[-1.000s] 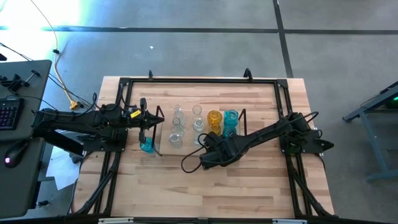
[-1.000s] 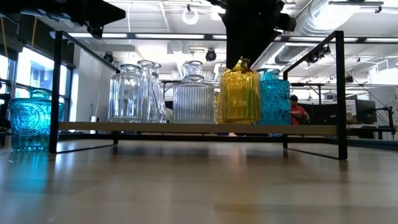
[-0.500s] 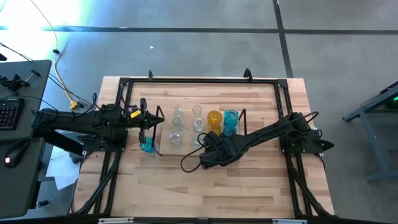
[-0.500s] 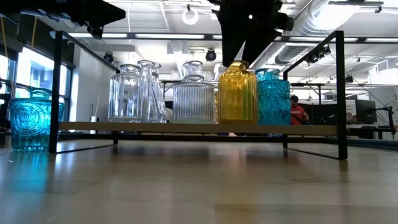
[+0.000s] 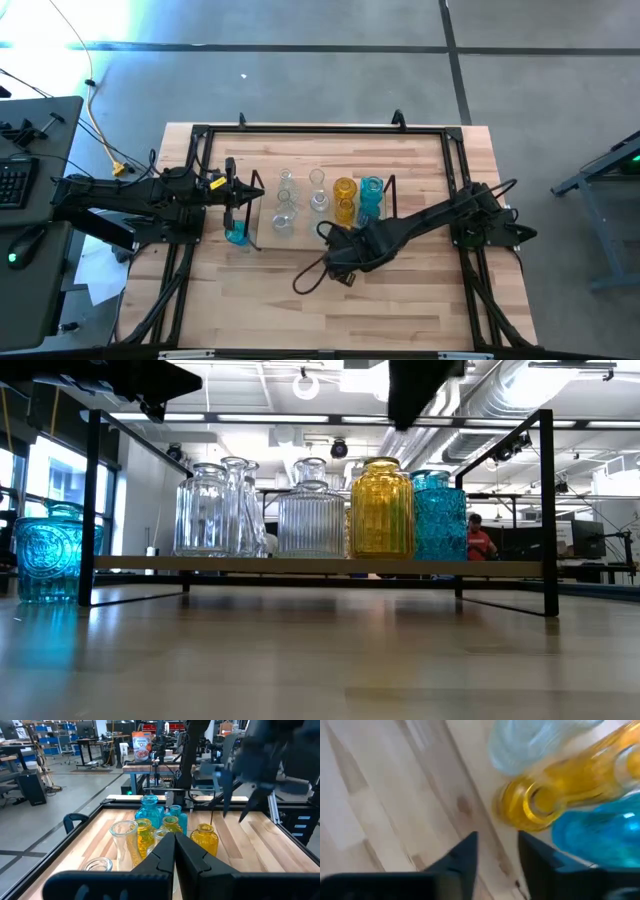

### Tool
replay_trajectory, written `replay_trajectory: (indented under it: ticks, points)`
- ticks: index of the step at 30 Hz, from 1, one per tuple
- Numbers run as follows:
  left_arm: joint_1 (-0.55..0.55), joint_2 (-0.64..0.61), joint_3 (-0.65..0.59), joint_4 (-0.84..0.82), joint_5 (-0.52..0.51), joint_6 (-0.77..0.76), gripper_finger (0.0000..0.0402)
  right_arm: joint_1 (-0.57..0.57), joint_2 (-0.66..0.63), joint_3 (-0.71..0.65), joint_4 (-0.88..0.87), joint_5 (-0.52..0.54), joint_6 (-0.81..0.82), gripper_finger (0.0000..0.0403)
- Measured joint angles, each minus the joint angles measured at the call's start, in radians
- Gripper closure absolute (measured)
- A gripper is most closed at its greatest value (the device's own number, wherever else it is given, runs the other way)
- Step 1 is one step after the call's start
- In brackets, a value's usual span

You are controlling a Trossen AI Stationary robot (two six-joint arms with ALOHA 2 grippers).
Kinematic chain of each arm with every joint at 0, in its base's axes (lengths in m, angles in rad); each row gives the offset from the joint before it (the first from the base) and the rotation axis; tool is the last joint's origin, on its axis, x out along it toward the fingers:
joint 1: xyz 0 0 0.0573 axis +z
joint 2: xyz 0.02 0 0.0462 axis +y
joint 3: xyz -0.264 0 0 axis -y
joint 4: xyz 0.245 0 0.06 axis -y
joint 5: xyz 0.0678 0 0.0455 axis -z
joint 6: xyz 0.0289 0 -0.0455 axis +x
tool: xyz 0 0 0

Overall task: Sort vases onto shelf
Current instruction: Put the yellow vase on the shelf aligned with the other yellow vases

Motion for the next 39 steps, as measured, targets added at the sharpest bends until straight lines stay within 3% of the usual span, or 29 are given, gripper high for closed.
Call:
replay_trajectory:
  ticks: [4, 6, 11, 30, 39]
  points:
    - [0.0, 0.0, 0.0, 0.0, 0.0, 0.0, 0.0402, -0.002, 0.003, -0.1, 0.062, -0.049, -0.009, 0.0378]
    - [0.0, 0.0, 0.0, 0.0, 0.0, 0.0, 0.0402, -0.002, 0.003, -0.141, 0.107, -0.054, -0.013, 0.0394]
    - [0.0, 0.0, 0.0, 0.0, 0.0, 0.0, 0.0401, -0.019, 0.003, -0.208, 0.167, -0.09, -0.006, 0.0368]
    - [0.0, 0.0, 0.0, 0.0, 0.0, 0.0, 0.0401, -0.031, 0.003, -0.223, 0.133, 0.004, 0.07, 0.0391]
    - [0.0, -0.004, 0.0, -0.006, 0.0, 0.008, 0.0402, -0.017, -0.003, -0.167, 0.091, 0.009, 0.0, 0.0391]
